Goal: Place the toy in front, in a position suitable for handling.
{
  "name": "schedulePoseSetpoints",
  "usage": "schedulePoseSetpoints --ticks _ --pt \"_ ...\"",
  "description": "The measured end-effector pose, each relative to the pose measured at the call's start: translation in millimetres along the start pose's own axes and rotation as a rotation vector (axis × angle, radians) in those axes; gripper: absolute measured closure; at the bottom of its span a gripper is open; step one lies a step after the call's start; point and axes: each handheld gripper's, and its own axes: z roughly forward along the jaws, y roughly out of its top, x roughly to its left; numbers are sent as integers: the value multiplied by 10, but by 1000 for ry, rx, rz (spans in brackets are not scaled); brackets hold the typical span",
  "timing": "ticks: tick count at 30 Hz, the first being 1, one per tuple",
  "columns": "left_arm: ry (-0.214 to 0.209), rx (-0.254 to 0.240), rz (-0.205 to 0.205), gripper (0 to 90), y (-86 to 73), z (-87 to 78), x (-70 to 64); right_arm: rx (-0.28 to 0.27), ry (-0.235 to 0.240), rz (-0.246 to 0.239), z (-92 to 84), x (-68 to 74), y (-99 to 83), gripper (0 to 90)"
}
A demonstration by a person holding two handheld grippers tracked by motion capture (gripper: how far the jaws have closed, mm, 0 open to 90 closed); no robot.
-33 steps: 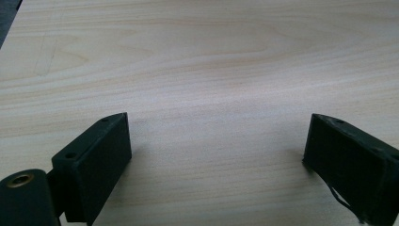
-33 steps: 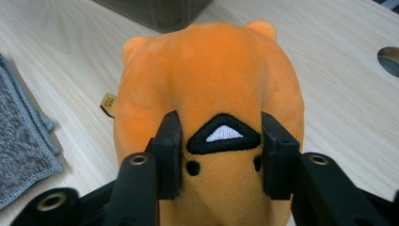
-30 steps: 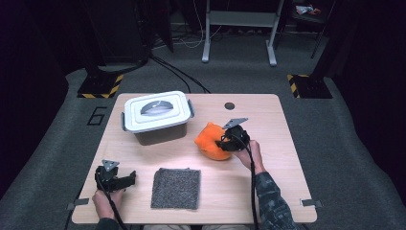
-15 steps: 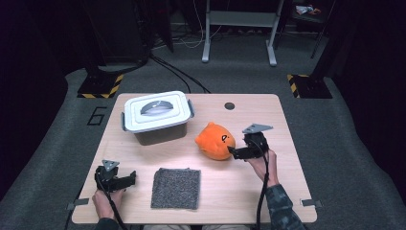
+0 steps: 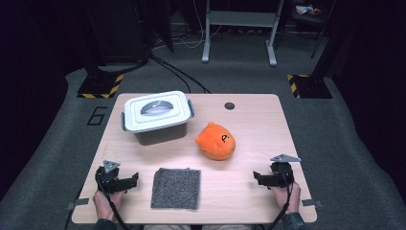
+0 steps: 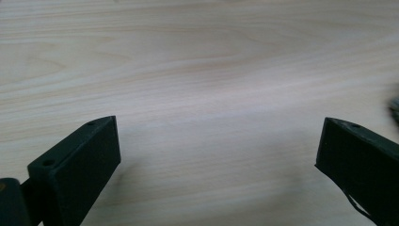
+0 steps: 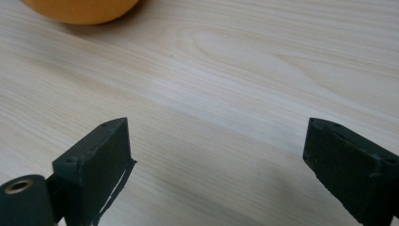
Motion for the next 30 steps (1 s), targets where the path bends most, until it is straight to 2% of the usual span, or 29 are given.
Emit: schedulePoseSetpoints --ticks 2,3,5,6,7,8,9,10,11,14,16,17,20,21,22,24,25,27,28,30 --pt "-41 -21 14 0 26 -124 -141 -12 -28 -24 -37 -35 -60 93" --pt "-66 -18 15 0 36 -177 -203 -13 -36 -16 -37 -48 -78 93" --pt "-93 -22 42 0 43 -250 -324 -13 -46 -16 -25 -74 -117 93" --pt "-93 -22 42 0 43 -250 -324 -13 -46 -16 -25 -74 -117 93" --pt "-122 -31 63 0 38 -315 -476 -13 -50 -2 -2 -100 -173 91" --pt "-122 -31 63 0 38 -315 -476 -13 -50 -2 -2 -100 -173 91" --pt "-155 -33 64 0 29 -351 -585 -14 -63 3 31 -117 -217 85" --pt "-155 -33 64 0 29 -351 -585 -25 -73 1 35 -117 -228 85" --pt "-172 -25 80 0 23 -364 -674 -17 -81 0 38 -106 -223 84" --pt "-190 -5 111 0 22 -362 -780 -16 -91 -13 56 -89 -219 78" --pt "-227 -7 120 0 14 -355 -873 -15 -99 -27 70 -91 -215 67" --pt "-249 6 145 0 6 -346 -942 -17 -104 -25 72 -93 -221 52" --pt "-262 14 164 0 -16 -320 -1013 -14 -105 -23 72 -95 -220 49" --pt "-265 22 183 0 -27 -297 -1082 -16 -108 -23 73 -92 -221 49" --pt "-265 22 183 0 -27 -297 -1082 -16 -108 -24 73 -91 -221 49" --pt "-271 37 203 0 -27 -255 -1196 -16 -107 -23 73 -92 -221 50" --pt "-271 37 203 0 -27 -255 -1196 -16 -108 -29 70 -91 -222 50" --pt "-285 63 217 0 -23 -203 -1278 -18 -111 -30 71 -87 -222 51" --pt "-279 78 238 0 -23 -186 -1306 -15 -108 -28 70 -89 -222 51" --pt "-279 101 252 0 -23 -144 -1342 -17 -106 -23 72 -92 -221 52"
